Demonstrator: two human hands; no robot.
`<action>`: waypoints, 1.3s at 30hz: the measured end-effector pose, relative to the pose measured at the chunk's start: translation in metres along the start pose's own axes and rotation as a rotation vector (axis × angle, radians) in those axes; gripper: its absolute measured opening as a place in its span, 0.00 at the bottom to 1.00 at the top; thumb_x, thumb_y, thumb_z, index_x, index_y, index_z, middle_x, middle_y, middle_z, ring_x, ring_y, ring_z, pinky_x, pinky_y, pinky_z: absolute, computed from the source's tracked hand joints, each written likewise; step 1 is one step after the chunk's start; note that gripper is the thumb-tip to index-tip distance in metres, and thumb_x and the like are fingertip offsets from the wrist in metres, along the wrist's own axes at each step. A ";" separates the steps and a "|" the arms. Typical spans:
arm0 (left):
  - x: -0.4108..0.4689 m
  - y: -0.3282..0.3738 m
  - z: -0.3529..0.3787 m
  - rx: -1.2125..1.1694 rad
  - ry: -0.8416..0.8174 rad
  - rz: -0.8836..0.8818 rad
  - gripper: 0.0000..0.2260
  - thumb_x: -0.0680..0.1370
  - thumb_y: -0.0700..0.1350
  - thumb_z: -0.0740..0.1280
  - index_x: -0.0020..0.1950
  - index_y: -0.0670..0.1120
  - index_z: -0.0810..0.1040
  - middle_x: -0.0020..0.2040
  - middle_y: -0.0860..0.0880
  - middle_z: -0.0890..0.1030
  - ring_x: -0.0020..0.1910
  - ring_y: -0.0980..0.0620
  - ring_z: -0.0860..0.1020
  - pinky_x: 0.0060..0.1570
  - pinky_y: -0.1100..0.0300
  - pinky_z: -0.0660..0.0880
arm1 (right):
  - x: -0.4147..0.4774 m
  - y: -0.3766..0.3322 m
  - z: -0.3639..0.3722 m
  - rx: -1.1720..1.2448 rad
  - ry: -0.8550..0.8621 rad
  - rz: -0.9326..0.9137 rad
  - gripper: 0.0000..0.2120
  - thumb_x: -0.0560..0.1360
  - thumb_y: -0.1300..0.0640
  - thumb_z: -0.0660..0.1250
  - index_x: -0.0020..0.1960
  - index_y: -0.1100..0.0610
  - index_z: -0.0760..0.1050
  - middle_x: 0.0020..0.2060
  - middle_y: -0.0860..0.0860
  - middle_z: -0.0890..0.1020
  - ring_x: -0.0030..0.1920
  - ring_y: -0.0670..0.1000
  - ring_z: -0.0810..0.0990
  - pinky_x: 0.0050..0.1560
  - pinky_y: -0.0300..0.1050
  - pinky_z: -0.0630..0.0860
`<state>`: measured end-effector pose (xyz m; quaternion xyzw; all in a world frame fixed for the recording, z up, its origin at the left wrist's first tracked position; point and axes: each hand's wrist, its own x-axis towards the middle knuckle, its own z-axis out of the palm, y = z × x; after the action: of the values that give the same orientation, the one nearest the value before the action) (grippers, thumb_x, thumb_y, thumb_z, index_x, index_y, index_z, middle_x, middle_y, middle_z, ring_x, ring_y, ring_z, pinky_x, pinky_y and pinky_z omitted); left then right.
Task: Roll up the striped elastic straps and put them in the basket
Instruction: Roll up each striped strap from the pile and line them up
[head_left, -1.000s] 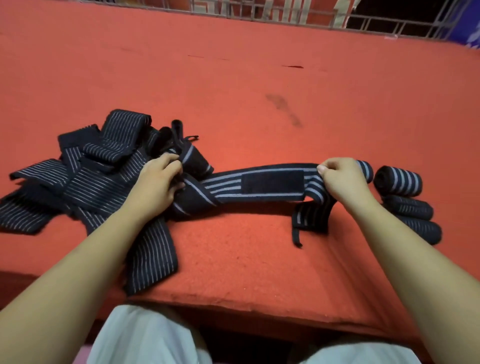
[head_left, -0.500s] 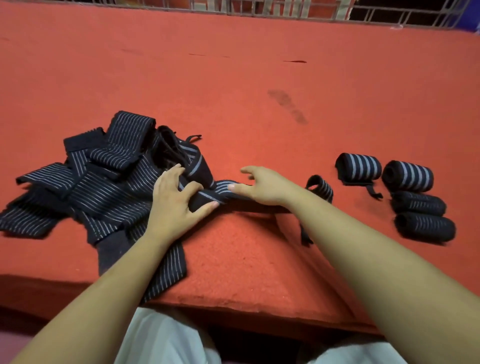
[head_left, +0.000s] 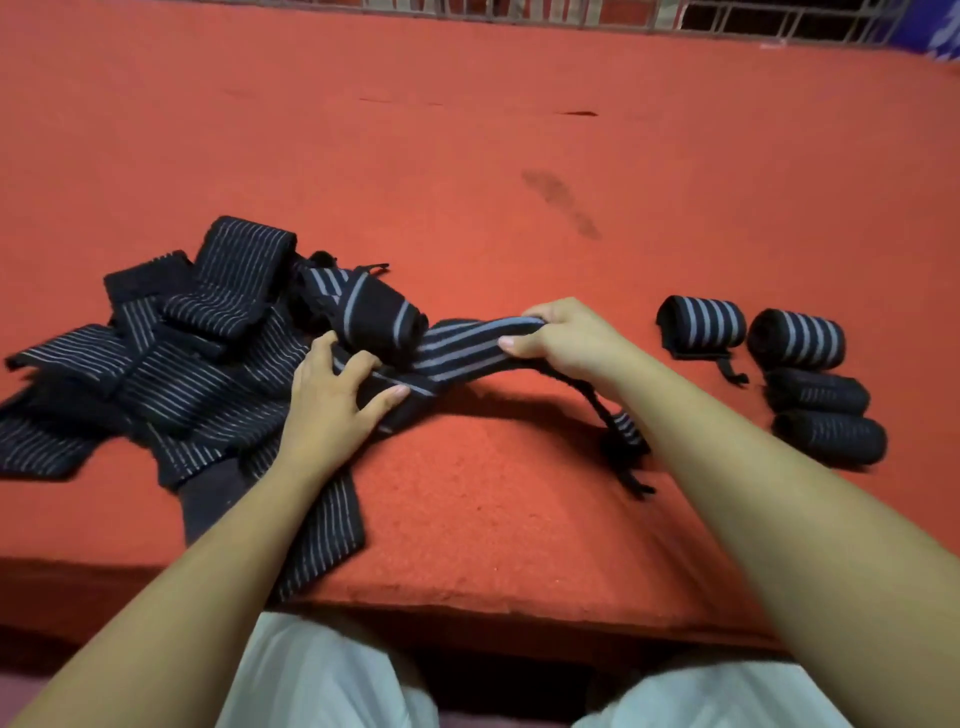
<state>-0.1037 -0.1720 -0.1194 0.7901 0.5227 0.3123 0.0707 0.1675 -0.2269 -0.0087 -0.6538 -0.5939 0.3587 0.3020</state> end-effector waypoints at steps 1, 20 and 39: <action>0.001 -0.001 0.000 -0.007 0.007 -0.007 0.17 0.74 0.58 0.72 0.55 0.48 0.78 0.67 0.40 0.68 0.60 0.38 0.72 0.66 0.38 0.69 | -0.006 0.003 -0.016 0.095 0.050 0.027 0.07 0.77 0.58 0.70 0.40 0.56 0.79 0.26 0.47 0.74 0.26 0.45 0.68 0.26 0.38 0.63; -0.006 0.162 -0.048 -0.786 -0.317 -0.325 0.25 0.80 0.64 0.59 0.45 0.44 0.81 0.42 0.46 0.86 0.41 0.49 0.84 0.45 0.54 0.79 | -0.097 -0.018 -0.059 0.464 0.133 -0.112 0.10 0.70 0.63 0.77 0.49 0.60 0.81 0.42 0.54 0.84 0.43 0.50 0.82 0.50 0.48 0.78; -0.004 0.204 -0.059 -1.226 -0.524 -0.142 0.12 0.77 0.39 0.69 0.60 0.45 0.79 0.52 0.43 0.86 0.48 0.49 0.84 0.47 0.57 0.81 | -0.120 -0.035 -0.088 0.197 0.064 -0.038 0.06 0.77 0.53 0.72 0.44 0.55 0.82 0.32 0.47 0.77 0.32 0.48 0.70 0.32 0.40 0.67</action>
<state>0.0214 -0.2784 0.0153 0.6204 0.2667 0.3453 0.6517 0.2164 -0.3392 0.0829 -0.6206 -0.5581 0.3886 0.3905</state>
